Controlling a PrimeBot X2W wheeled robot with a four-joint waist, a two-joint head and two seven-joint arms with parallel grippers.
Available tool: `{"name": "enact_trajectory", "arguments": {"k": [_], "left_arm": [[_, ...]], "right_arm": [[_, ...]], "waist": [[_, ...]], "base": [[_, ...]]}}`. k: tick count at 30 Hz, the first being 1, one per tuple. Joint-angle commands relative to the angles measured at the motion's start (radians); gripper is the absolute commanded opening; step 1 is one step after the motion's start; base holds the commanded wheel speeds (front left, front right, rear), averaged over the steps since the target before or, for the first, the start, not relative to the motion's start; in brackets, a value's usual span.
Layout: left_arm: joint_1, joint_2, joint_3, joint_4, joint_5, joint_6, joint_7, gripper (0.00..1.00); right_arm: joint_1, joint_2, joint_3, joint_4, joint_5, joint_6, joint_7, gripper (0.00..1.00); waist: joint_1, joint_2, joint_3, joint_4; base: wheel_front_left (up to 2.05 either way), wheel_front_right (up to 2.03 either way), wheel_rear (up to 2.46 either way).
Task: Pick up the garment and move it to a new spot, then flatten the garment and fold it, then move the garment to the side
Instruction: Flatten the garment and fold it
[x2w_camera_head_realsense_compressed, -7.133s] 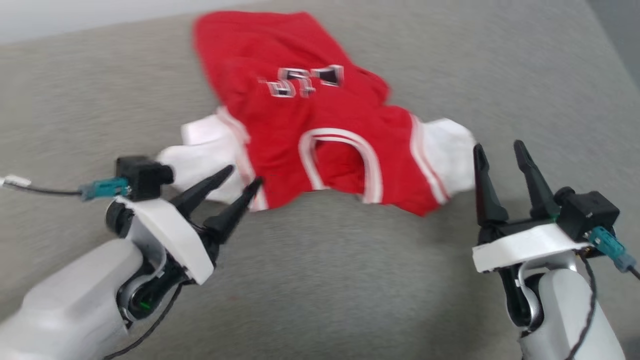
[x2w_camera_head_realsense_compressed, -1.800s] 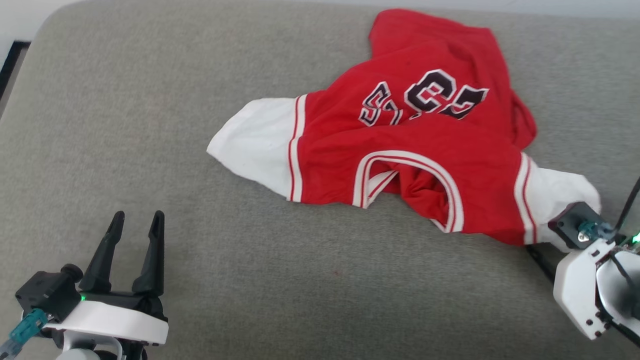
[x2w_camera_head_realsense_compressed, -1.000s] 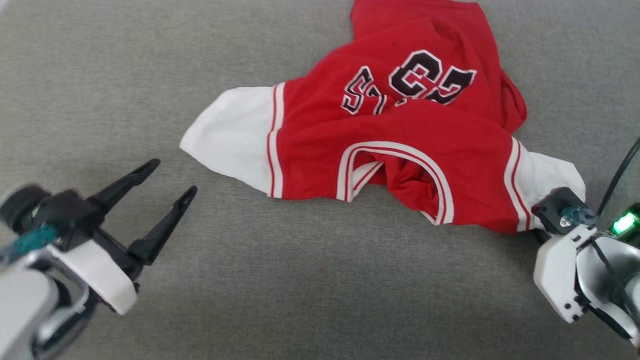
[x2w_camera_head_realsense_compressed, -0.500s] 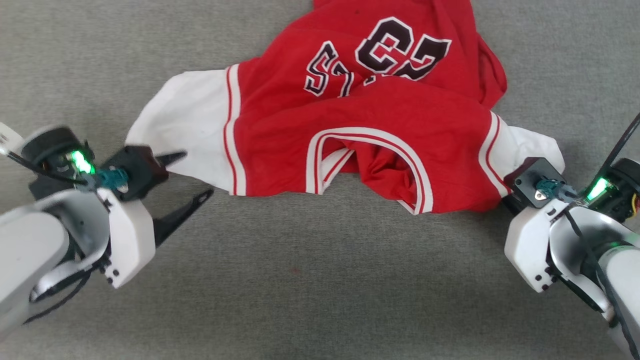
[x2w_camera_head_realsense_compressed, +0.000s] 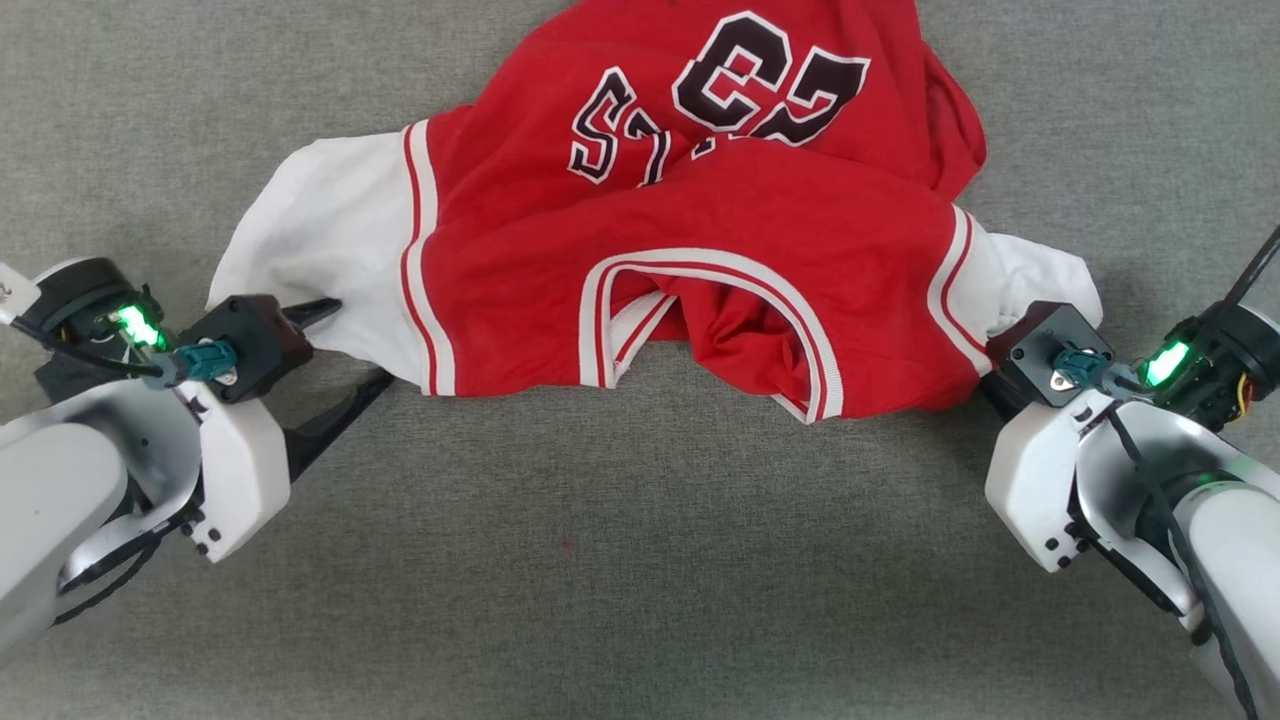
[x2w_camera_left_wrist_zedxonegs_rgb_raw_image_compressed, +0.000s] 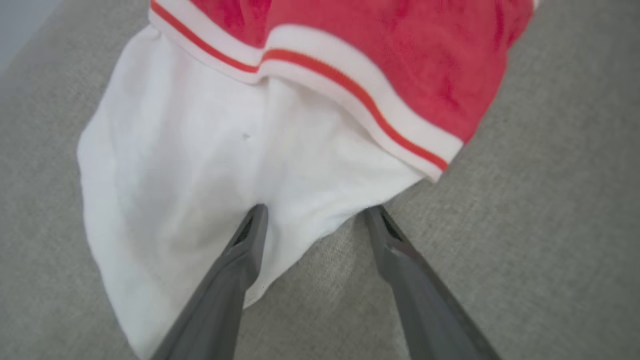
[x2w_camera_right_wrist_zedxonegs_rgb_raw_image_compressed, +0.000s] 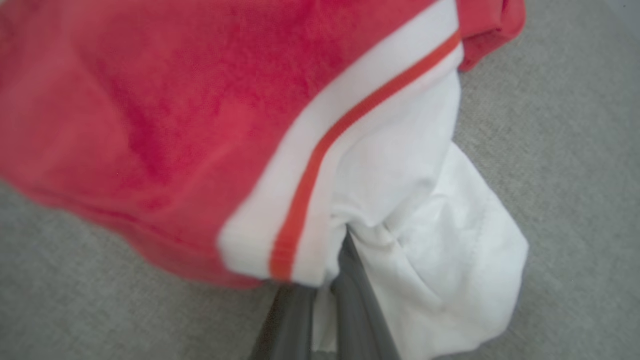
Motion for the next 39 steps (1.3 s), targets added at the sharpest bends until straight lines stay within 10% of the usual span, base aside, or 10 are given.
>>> {"name": "enact_trajectory", "arguments": {"k": [1,2,4,5,6,18,32,39], "left_arm": [[0.002,-0.020,-0.010,0.022,0.009,0.003,0.004,1.00],[0.004,-0.025,-0.011,0.027,0.017,0.003,0.009,1.00],[0.004,-0.034,-0.011,0.043,0.020,0.003,0.007,0.38],[0.004,-0.034,-0.011,0.043,0.020,0.003,0.007,0.38],[0.007,-0.038,-0.012,0.049,0.013,0.003,0.010,0.00],[0.010,-0.029,-0.005,0.030,-0.222,0.003,-0.140,0.00],[-0.016,0.142,0.017,-0.273,-0.584,0.003,-0.305,0.00],[-0.106,0.031,0.068,-0.127,-0.689,0.003,-0.307,0.00]], "right_arm": [[0.019,0.012,0.027,0.056,-0.003,0.000,0.017,0.00],[0.019,0.013,0.028,0.058,-0.003,0.000,0.015,0.00],[0.020,0.017,0.030,0.058,0.000,0.000,0.010,0.00],[0.020,0.017,0.030,0.058,0.000,0.000,0.010,0.00],[0.020,0.019,0.031,0.058,0.000,0.000,0.011,0.00],[0.065,0.046,-0.105,-0.008,-0.009,0.000,-0.097,0.00],[0.261,0.069,-0.483,-0.275,0.027,0.000,-0.122,0.00],[0.067,0.164,-0.487,-0.177,0.138,0.000,-0.117,0.00]], "waist": [[-0.0001,-0.0001,0.000,-0.002],[-0.0001,-0.0001,0.000,-0.004],[-0.0001,-0.0001,-0.001,-0.009],[-0.0001,-0.0001,-0.001,-0.009],[-0.0001,-0.0001,-0.002,-0.011],[-0.0001,-0.0001,-0.066,-0.022],[-0.0001,-0.0001,-0.129,-0.001],[-0.0001,-0.0001,-0.085,-0.011]], "base": [[0.00,0.00,0.00],[0.00,0.00,0.00],[0.00,0.00,0.00],[0.00,0.00,0.00],[0.00,0.00,0.00],[0.00,0.00,0.00],[0.00,0.00,0.00],[0.00,0.00,0.00]]}}
